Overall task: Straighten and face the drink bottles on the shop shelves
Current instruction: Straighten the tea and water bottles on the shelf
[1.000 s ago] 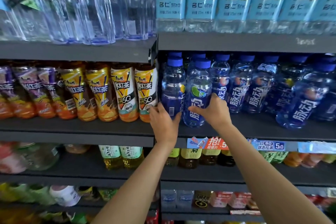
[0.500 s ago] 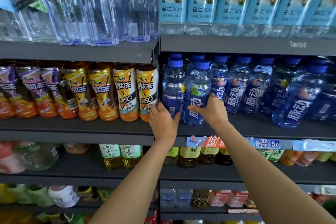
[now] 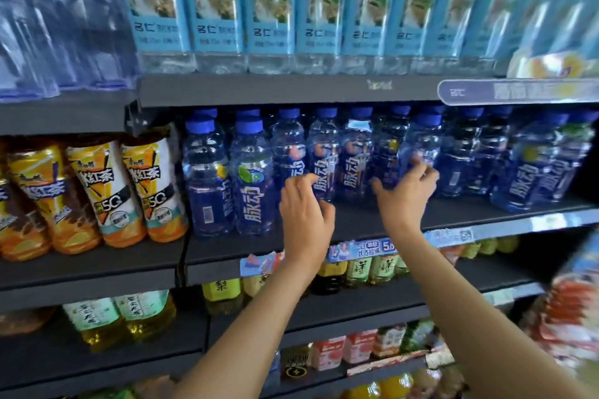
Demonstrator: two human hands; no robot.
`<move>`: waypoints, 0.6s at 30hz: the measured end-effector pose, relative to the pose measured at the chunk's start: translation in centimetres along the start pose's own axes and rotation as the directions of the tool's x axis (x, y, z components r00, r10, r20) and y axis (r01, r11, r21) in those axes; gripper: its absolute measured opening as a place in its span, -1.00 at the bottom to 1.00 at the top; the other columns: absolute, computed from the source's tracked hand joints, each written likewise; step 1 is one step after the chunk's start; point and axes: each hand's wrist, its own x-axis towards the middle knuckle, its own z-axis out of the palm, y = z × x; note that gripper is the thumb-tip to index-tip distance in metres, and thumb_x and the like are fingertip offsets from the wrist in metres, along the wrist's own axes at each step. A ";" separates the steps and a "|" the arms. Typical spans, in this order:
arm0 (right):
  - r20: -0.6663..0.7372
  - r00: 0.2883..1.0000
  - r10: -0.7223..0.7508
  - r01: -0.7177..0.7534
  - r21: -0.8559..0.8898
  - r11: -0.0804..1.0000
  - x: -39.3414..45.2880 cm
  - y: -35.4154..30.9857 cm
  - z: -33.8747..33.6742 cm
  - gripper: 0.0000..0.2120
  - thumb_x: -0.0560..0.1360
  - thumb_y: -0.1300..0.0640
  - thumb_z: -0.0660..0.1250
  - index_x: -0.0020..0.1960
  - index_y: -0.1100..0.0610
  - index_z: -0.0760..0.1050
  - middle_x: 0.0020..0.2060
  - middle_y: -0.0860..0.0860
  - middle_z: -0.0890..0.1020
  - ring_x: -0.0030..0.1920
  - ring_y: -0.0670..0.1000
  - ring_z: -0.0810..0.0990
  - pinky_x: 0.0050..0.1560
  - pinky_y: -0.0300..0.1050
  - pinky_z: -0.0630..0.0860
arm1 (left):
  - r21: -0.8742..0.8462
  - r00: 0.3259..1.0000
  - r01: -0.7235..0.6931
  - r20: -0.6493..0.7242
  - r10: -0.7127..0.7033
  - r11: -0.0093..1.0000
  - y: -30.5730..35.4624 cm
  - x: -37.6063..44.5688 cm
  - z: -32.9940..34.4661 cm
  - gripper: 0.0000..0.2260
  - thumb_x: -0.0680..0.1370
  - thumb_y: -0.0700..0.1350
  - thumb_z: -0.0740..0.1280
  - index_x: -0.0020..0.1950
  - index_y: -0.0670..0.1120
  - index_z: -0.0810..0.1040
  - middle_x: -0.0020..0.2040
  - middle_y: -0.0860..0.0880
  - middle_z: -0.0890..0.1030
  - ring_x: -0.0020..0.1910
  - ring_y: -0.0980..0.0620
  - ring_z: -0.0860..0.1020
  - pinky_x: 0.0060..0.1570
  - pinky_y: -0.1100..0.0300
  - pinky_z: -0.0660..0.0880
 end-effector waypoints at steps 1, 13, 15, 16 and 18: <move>-0.046 0.998 0.037 -0.038 -0.016 0.999 1.0 0.8 -0.6 -0.37 0.43 0.14 0.45 0.34 0.33 0.22 0.33 0.25 0.24 0.29 0.25 0.27 0.22 0.06 0.30 | -0.002 1.000 0.012 0.028 -0.011 1.000 0.6 0.2 1.0 -0.68 0.43 -0.31 0.32 0.17 -0.24 0.42 0.06 -0.17 0.44 0.05 -0.16 0.44 0.03 0.02 0.40; 0.359 0.919 0.163 -0.198 0.062 0.978 8.3 8.4 -0.3 -0.35 0.38 -0.01 0.48 0.27 0.27 0.26 0.11 0.23 0.56 0.08 0.23 0.55 -0.03 0.03 0.45 | 0.108 0.939 0.156 0.294 -0.181 0.982 4.6 -0.6 10.5 -0.39 0.51 -0.06 0.35 0.47 -0.12 0.13 0.37 -0.07 0.29 0.35 -0.02 0.31 0.27 0.07 0.26; 0.346 0.929 0.128 -0.152 0.043 0.987 7.4 8.0 -0.3 -0.35 0.37 -0.04 0.48 0.23 0.29 0.26 0.07 0.25 0.57 0.06 0.24 0.56 -0.08 0.01 0.43 | 0.090 0.952 0.170 0.243 -0.187 0.981 4.4 -0.9 10.3 -0.41 0.49 -0.08 0.37 0.44 -0.12 0.18 0.33 -0.05 0.33 0.32 0.01 0.34 0.28 0.07 0.28; 0.367 0.925 0.095 -0.118 0.038 0.992 6.8 7.7 -0.3 -0.35 0.37 -0.07 0.48 0.20 0.30 0.26 0.05 0.25 0.57 0.04 0.24 0.56 -0.13 -0.02 0.41 | 0.033 0.959 0.191 0.205 -0.194 0.981 4.3 -0.9 10.1 -0.45 0.48 -0.13 0.37 0.41 -0.13 0.23 0.30 -0.03 0.35 0.30 0.03 0.36 0.29 0.07 0.30; 0.453 0.892 0.007 -0.030 0.042 0.999 5.6 6.7 0.2 -0.32 0.35 -0.13 0.48 0.18 0.29 0.26 0.00 0.20 0.57 0.00 0.20 0.57 -0.21 -0.07 0.39 | -0.144 0.967 0.251 0.093 -0.239 0.957 4.4 -1.0 9.2 -0.54 0.46 -0.22 0.34 0.34 -0.12 0.32 0.23 0.02 0.41 0.24 0.10 0.40 0.28 0.08 0.34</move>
